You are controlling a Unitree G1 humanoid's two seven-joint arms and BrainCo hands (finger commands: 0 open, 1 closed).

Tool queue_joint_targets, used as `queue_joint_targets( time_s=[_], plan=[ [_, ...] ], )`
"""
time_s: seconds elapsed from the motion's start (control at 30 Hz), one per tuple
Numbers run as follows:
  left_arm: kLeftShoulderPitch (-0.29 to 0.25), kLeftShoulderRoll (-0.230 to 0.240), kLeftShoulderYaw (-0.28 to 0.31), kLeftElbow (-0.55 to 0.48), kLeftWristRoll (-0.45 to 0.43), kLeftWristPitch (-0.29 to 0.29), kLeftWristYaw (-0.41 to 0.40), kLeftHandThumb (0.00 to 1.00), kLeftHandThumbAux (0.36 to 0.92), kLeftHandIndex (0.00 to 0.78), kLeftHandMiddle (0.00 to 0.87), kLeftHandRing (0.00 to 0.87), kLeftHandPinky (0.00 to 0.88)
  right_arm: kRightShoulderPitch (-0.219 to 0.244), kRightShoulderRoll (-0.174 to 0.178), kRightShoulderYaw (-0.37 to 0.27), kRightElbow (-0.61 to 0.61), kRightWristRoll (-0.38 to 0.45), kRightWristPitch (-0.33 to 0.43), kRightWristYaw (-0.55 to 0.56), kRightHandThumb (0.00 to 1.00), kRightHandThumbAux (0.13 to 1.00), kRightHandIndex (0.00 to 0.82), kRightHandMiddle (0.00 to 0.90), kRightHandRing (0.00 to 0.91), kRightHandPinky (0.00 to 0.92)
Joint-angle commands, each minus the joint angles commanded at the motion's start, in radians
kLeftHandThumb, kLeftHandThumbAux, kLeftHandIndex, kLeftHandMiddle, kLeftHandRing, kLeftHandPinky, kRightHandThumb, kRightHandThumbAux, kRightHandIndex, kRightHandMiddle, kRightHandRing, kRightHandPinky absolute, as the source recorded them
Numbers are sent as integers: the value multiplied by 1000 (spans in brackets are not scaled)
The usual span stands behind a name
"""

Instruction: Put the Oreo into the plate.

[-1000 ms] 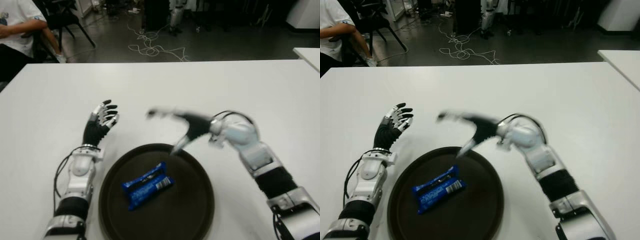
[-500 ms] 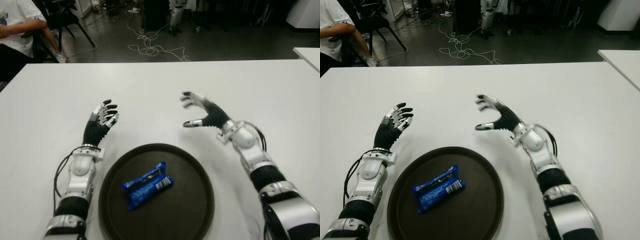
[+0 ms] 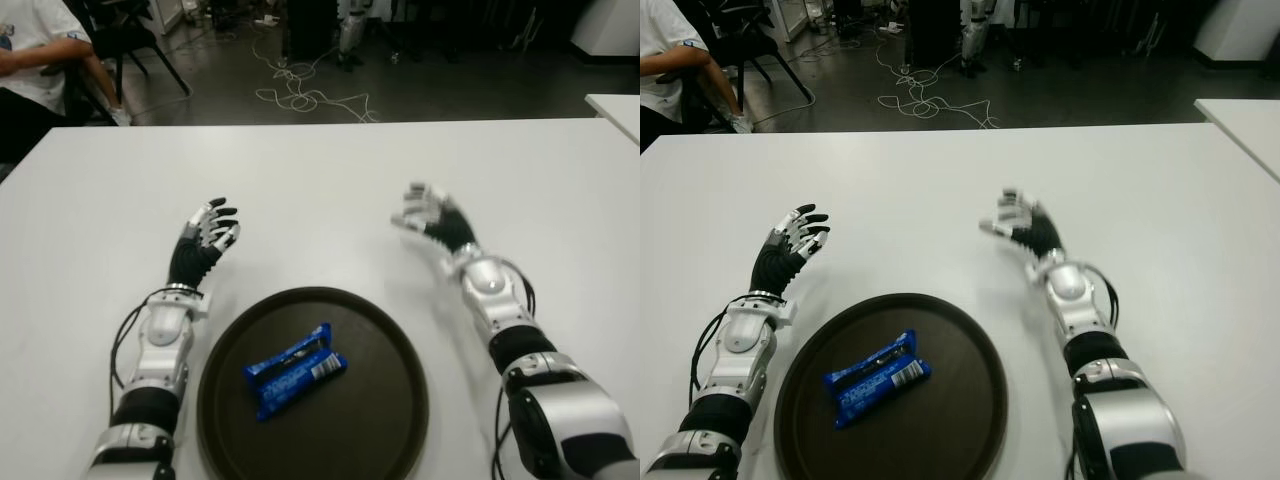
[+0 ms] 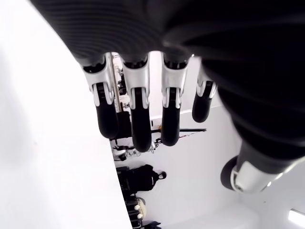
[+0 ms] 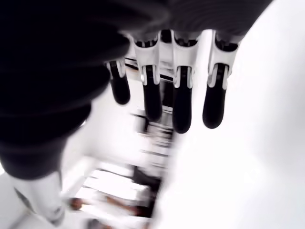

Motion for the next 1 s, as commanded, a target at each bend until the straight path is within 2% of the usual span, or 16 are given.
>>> queue_joint_targets(
  time_s=[0.13, 0.33, 0.47, 0.57, 0.7, 1.0],
  plan=[
    [1, 4, 0, 1, 8, 6, 7, 91, 575, 163, 240, 246, 255, 102, 12, 8, -141, 5, 26, 5, 0, 675, 200, 298, 336, 370],
    [4, 6, -1, 7, 9, 5, 4, 95, 554, 156, 228, 229, 221, 170, 31, 16, -272, 3, 86, 2, 0, 663, 191, 292, 331, 376],
    [3, 6, 0, 11, 6, 5, -1, 96, 545, 151, 220, 219, 212, 187, 36, 16, -309, 0, 112, 2, 0, 661, 194, 293, 332, 376],
    [2, 4, 3, 16, 2, 4, -2, 108, 560, 150, 224, 219, 205, 194, 38, 17, -317, -7, 118, -3, 0, 652, 199, 294, 332, 373],
    [7, 6, 5, 15, -2, 5, -6, 109, 578, 137, 219, 217, 202, 177, 29, 16, -248, -39, 82, -34, 0, 659, 200, 288, 326, 365],
    [10, 11, 4, 10, -2, 10, -13, 110, 589, 132, 213, 213, 206, 174, 22, 28, -220, -103, 47, -91, 0, 669, 200, 281, 318, 358]
  ],
)
